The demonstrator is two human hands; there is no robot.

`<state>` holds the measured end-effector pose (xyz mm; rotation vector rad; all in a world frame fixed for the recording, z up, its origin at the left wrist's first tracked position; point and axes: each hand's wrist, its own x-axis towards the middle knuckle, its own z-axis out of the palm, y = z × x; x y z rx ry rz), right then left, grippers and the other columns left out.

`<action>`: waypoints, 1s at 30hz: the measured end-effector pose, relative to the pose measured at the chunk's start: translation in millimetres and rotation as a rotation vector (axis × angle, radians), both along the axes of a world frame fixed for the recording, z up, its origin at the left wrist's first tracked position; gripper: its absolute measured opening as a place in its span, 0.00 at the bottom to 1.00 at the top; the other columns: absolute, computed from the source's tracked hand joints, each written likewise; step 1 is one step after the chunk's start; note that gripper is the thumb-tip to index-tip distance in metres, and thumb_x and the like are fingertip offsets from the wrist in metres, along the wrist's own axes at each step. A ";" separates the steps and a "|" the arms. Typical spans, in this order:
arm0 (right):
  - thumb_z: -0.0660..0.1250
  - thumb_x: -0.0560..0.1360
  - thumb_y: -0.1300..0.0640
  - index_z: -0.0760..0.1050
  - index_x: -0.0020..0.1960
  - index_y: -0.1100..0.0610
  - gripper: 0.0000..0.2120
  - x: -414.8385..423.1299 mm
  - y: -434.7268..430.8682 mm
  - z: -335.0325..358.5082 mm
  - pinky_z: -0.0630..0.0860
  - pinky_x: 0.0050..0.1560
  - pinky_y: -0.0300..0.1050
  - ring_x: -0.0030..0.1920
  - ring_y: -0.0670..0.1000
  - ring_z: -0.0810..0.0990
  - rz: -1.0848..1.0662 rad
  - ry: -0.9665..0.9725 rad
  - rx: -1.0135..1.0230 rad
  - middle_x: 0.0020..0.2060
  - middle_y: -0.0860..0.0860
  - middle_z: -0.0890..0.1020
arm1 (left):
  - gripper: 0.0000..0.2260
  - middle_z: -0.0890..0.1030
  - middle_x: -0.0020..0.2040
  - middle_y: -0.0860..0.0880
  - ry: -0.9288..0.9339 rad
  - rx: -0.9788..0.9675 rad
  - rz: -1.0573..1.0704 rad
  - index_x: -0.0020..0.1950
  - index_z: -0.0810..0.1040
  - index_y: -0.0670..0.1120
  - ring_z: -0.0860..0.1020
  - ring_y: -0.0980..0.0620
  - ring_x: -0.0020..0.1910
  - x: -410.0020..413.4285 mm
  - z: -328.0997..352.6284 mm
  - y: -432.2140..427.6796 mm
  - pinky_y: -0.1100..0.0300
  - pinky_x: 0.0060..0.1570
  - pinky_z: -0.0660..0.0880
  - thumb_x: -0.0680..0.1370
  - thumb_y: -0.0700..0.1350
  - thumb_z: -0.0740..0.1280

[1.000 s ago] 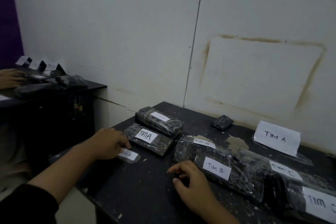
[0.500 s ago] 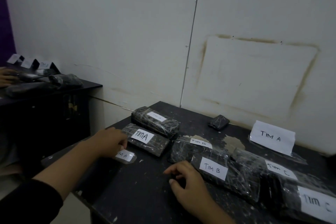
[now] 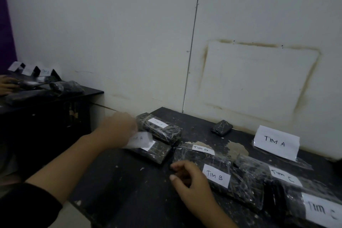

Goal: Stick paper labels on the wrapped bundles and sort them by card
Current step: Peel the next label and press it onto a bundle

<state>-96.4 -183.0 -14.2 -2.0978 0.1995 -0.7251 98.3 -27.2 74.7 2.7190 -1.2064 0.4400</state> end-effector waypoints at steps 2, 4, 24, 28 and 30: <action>0.72 0.65 0.47 0.74 0.47 0.43 0.12 -0.2 -2.7 14.6 0.75 0.42 0.36 0.44 0.45 0.78 -0.085 -0.063 0.028 0.44 0.46 0.78 | 0.04 0.71 0.60 0.53 -0.060 0.027 -0.089 0.46 0.68 0.58 0.66 0.51 0.62 -19.3 6.3 -19.5 0.54 0.58 0.63 0.77 0.47 0.60; 0.74 0.65 0.45 0.71 0.52 0.43 0.19 -2.0 -9.9 31.8 0.76 0.43 0.41 0.43 0.45 0.77 -0.157 -0.092 0.053 0.44 0.44 0.77 | 0.04 0.69 0.63 0.52 -0.131 0.068 -0.160 0.50 0.71 0.57 0.64 0.51 0.65 -39.8 11.4 -42.4 0.53 0.62 0.62 0.77 0.48 0.61; 0.68 0.70 0.63 0.71 0.48 0.46 0.14 -79.4 -168.5 100.7 0.69 0.30 0.43 0.34 0.46 0.76 -0.618 -0.030 -0.065 0.32 0.48 0.78 | 0.19 0.66 0.71 0.47 0.338 0.059 -0.211 0.70 0.65 0.54 0.64 0.43 0.70 -62.8 -1.0 -265.0 0.42 0.68 0.61 0.80 0.53 0.60; 0.67 0.70 0.63 0.71 0.44 0.45 0.13 -88.6 -180.6 105.7 0.68 0.28 0.40 0.32 0.46 0.75 -0.625 -0.032 -0.070 0.31 0.48 0.76 | 0.22 0.64 0.74 0.46 0.370 0.143 -0.205 0.74 0.61 0.52 0.65 0.41 0.70 -47.8 -19.4 -325.9 0.42 0.68 0.63 0.80 0.51 0.59; 0.68 0.69 0.63 0.71 0.42 0.45 0.13 -93.3 -185.3 108.5 0.69 0.27 0.34 0.30 0.44 0.75 -0.612 -0.040 -0.075 0.29 0.49 0.76 | 0.24 0.63 0.74 0.46 0.338 0.121 -0.212 0.75 0.59 0.50 0.65 0.42 0.70 -45.1 -28.6 -354.2 0.43 0.68 0.64 0.80 0.49 0.59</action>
